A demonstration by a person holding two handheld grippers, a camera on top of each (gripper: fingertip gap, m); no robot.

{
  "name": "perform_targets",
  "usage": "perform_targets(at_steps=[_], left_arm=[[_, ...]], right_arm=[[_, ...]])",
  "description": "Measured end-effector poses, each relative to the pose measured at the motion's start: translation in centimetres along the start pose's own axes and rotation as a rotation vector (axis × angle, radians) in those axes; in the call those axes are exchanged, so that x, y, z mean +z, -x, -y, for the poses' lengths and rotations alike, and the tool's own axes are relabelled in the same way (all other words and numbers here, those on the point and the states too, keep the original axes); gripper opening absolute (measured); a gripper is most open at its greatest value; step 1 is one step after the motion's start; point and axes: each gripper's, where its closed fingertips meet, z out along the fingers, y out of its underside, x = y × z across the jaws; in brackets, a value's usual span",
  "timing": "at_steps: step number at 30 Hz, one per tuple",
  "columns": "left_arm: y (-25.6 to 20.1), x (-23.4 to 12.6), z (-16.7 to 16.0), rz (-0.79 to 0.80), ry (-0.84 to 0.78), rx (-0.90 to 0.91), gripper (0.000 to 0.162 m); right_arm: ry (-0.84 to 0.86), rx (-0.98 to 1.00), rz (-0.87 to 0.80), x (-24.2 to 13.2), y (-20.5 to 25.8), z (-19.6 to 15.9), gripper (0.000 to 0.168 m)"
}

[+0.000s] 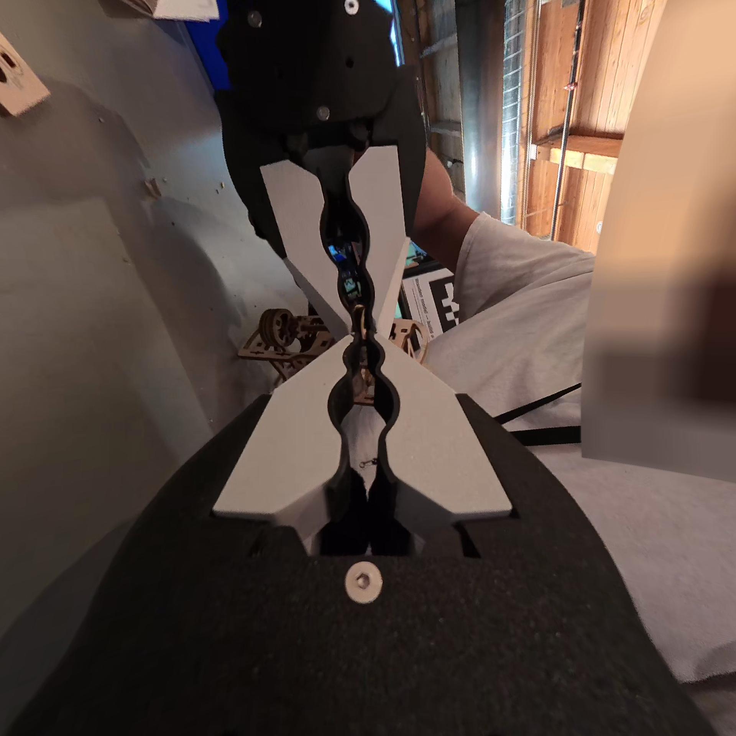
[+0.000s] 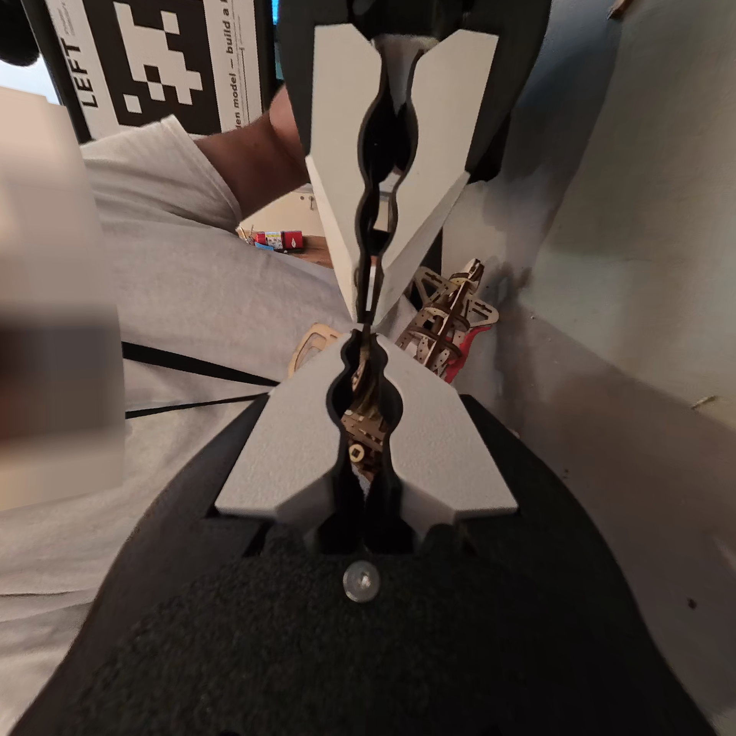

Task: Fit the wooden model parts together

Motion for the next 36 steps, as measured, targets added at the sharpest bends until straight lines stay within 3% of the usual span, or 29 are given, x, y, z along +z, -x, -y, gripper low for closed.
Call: perform_targets(at_steps=[1, 9, 16, 20, 25, 29, 33, 36], left_arm=[[0.0, -0.2, 0.3, 0.015, -0.026, 0.023, 0.001], [-3.1, -3.0, 1.3, 0.326, -0.147, 0.442, 0.054], [-5.4, 1.2, -2.6, 0.674, 0.159, 0.927, 0.062], [-3.8, 1.4, -3.7, 0.805, 0.325, 0.976, 0.073], [-1.6, 1.4, -3.9, 0.919, 0.421, 1.003, 0.083], [-0.3, 1.5, -3.9, 0.938, 0.449, 0.996, 0.079], [-0.1, 0.9, -3.4, 0.983, 0.459, 1.055, 0.053], [-0.1, 0.8, -3.3, 0.989, 0.459, 1.082, 0.053]], right_arm=[[-0.006, 0.002, -0.004, -0.1, 0.0, 0.1, 0.001], [-0.015, 0.036, 0.006, 0.2, 0.0, 0.1, 0.001], [-0.063, 0.072, 0.034, 0.2, 0.1, 0.4, 0.002], [-0.078, 0.108, 0.054, -0.1, -0.2, 0.5, 0.002], [-0.11, 0.134, 0.083, -0.4, -0.1, 0.9, 0.002], [-0.125, 0.132, 0.086, -0.5, -0.2, 1.1, 0.002], [-0.125, 0.135, 0.098, -0.5, -0.4, 1.0, 0.003], [-0.145, 0.154, 0.119, -0.6, -0.3, 1.1, 0.002]])
